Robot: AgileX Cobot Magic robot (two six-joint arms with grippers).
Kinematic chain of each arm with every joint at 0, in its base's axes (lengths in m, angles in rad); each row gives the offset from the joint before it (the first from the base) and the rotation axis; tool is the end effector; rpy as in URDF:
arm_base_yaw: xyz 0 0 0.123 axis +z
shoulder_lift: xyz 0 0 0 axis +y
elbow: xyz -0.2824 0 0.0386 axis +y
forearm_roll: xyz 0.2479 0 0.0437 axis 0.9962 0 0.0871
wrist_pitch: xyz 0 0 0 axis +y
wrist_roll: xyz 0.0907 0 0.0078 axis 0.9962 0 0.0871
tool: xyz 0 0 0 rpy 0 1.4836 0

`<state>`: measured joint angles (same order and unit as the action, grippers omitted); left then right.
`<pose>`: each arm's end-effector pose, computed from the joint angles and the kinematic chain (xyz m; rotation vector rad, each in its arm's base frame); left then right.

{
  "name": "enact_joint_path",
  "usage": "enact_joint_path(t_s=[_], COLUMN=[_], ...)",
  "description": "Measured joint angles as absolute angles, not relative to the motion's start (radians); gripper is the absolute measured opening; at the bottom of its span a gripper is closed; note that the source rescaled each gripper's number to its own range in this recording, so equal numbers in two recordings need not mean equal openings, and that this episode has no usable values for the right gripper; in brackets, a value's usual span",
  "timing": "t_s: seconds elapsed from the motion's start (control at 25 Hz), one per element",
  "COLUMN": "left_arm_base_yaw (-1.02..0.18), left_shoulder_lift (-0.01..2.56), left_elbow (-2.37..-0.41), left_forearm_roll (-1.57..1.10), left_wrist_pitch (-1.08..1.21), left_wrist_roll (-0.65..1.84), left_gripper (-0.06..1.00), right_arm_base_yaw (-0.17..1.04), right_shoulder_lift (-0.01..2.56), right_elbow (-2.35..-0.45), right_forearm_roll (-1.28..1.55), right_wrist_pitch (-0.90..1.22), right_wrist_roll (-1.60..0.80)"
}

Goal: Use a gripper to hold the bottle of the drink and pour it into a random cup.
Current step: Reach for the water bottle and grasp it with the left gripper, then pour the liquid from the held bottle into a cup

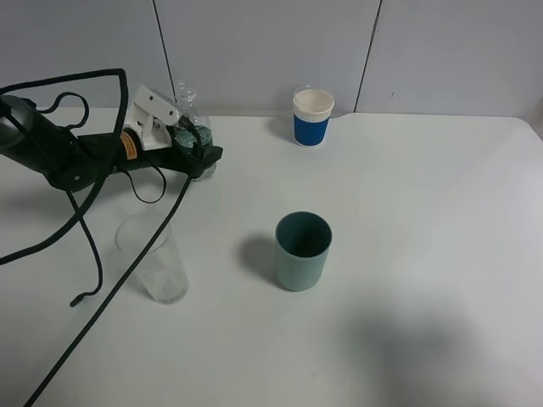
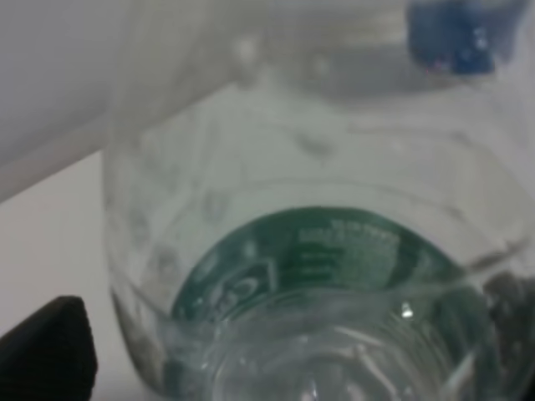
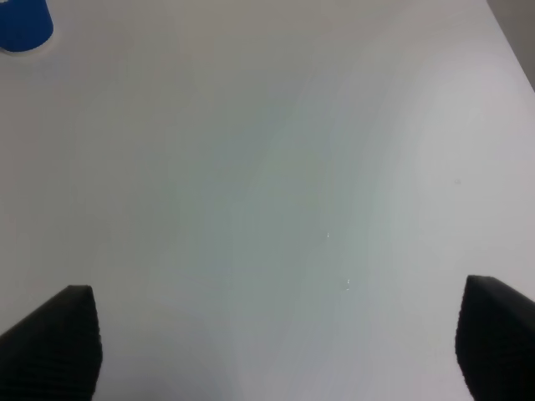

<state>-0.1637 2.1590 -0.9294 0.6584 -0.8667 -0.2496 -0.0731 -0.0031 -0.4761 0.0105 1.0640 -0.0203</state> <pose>0.3752 -0.1050 0.0866 0.6712 1.8213 -0.4411 -0.0027 0.0010 0.2702 0.0542 2.0679 -0.0448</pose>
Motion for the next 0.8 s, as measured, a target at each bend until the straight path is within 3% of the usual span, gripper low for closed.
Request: enact_joint_path(t_s=[0.16,0.24,0.36,0.44,0.48,0.8], left_arm_base_yaw=[-0.164,-0.164,-0.164,-0.164,-0.164,-0.164], left_shoulder_lift=[2.168,2.168,2.168,2.168,2.168,2.168], left_elbow=[-0.93,-0.93,-0.93,-0.93,-0.93,-0.93], left_forearm_roll=[0.658,0.658,0.658,0.657,0.657,0.657], left_wrist_pitch=[-0.868,-0.868,-0.868,-0.871,-0.871,-0.872], left_wrist_roll=[-0.251,-0.252,-0.252,-0.253,-0.253,-0.253], left_gripper=[0.83,0.76,0.45,0.06,0.0,0.0], right_arm_base_yaw=[-0.073,-0.073,-0.073,-0.073,-0.073,-0.073], right_shoulder_lift=[-0.003,-0.003,-0.003,-0.003,-0.003,-0.003], right_elbow=[-0.476,-0.476,-0.476,-0.476,-0.476,-0.476], right_forearm_roll=[0.01,0.01,0.01,0.01,0.01,0.01], right_wrist_pitch=[1.064,1.064,1.064,1.064,1.064,1.064], right_wrist_roll=[-0.02,-0.02,-0.02,-0.02,-0.02,-0.02])
